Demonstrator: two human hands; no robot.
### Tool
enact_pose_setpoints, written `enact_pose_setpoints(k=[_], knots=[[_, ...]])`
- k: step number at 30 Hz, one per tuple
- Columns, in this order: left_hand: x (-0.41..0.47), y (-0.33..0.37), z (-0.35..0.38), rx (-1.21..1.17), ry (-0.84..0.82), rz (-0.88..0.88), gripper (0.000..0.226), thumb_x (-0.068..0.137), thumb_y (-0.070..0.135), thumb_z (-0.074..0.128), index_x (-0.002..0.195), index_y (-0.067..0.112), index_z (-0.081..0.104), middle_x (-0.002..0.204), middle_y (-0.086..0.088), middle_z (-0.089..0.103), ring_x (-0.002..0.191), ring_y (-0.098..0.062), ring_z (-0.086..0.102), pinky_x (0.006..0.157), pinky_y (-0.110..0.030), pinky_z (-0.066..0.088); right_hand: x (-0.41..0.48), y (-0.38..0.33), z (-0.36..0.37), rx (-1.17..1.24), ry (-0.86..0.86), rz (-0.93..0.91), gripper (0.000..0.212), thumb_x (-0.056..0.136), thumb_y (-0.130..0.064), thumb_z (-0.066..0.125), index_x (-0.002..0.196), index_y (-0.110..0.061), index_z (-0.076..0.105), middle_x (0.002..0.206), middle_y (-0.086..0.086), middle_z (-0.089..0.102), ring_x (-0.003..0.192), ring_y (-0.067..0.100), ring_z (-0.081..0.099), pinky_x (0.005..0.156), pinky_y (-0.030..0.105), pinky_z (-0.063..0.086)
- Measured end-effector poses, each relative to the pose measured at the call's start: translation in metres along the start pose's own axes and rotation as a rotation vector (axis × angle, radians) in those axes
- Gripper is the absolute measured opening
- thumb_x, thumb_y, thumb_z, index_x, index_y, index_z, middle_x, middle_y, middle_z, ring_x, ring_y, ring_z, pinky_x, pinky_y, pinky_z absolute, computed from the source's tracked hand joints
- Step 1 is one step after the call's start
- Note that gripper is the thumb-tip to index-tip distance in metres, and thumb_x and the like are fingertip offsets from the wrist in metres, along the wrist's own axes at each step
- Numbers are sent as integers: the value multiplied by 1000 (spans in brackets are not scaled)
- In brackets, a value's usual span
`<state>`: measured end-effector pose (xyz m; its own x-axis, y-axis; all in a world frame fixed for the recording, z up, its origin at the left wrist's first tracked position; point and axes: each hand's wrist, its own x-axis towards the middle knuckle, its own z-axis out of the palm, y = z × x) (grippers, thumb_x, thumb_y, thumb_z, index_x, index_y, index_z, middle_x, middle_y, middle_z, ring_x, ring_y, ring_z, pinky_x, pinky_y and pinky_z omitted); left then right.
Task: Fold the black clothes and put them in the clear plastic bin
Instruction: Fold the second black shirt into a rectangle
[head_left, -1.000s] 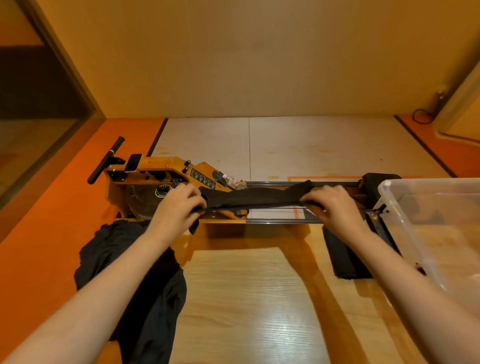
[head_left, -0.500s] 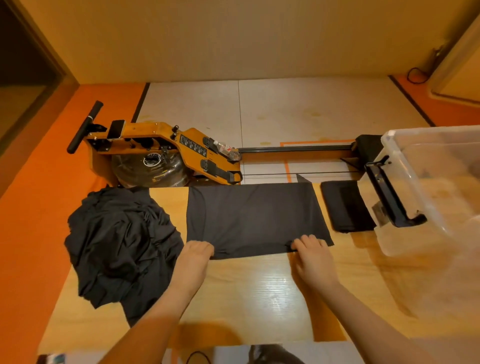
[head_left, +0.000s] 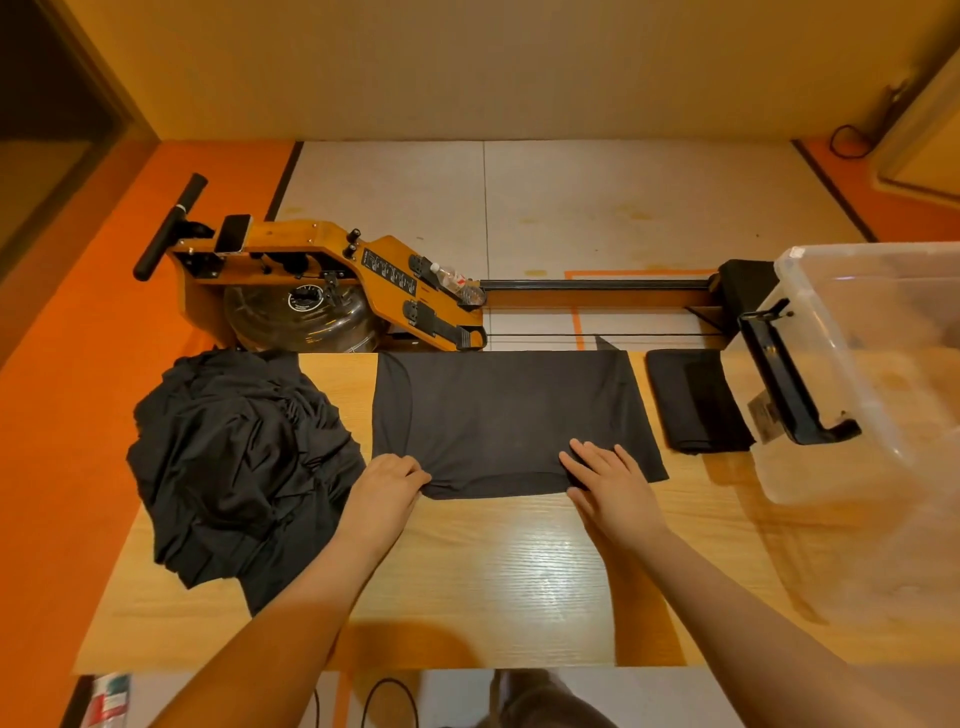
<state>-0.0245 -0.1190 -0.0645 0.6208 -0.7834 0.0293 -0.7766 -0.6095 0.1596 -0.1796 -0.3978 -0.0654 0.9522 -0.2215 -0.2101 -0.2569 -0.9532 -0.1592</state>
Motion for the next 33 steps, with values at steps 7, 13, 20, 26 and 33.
enact_pose_setpoints(k=[7, 13, 20, 26, 33], knots=[[3, -1, 1, -26, 46, -26, 22, 67, 8, 86, 79, 21, 73, 74, 6, 64, 67, -18, 58, 70, -26, 44, 0, 4, -10, 56, 100, 15, 56, 99, -8, 48, 150, -20, 30, 156, 0, 32, 145, 19, 26, 111, 25, -5], [-13, 2, 4, -51, 86, -33, 16, 77, 10, 79, 84, 19, 67, 82, 6, 62, 71, -18, 57, 77, -25, 34, 1, 12, -11, 144, 99, 15, 52, 95, -8, 57, 144, -19, 44, 144, 2, 49, 133, 20, 44, 113, 30, 28], [-35, 17, 3, -79, 126, -117, 20, 77, 8, 77, 84, 21, 63, 72, 8, 58, 75, -19, 56, 74, -22, 35, -9, 4, -19, 144, 73, 22, 17, 96, -15, 49, 109, -21, 58, 104, -2, 60, 91, 12, 57, 79, 23, 49], [-65, 25, 9, -25, 115, 35, 8, 85, 16, 54, 83, 23, 58, 77, 7, 55, 72, -14, 49, 79, -27, 37, -48, 0, -1, 132, 116, -12, 17, 86, -7, 61, 98, -19, 64, 90, -2, 59, 80, 14, 58, 62, 21, 42], [-111, 32, 17, -26, 47, 62, 19, 86, 29, 56, 100, 21, 67, 100, 6, 60, 87, -14, 57, 78, -28, 50, -104, -7, 24, 123, 212, -62, 45, 66, -3, 83, 108, -14, 72, 116, 3, 69, 102, 21, 68, 89, 28, 50]])
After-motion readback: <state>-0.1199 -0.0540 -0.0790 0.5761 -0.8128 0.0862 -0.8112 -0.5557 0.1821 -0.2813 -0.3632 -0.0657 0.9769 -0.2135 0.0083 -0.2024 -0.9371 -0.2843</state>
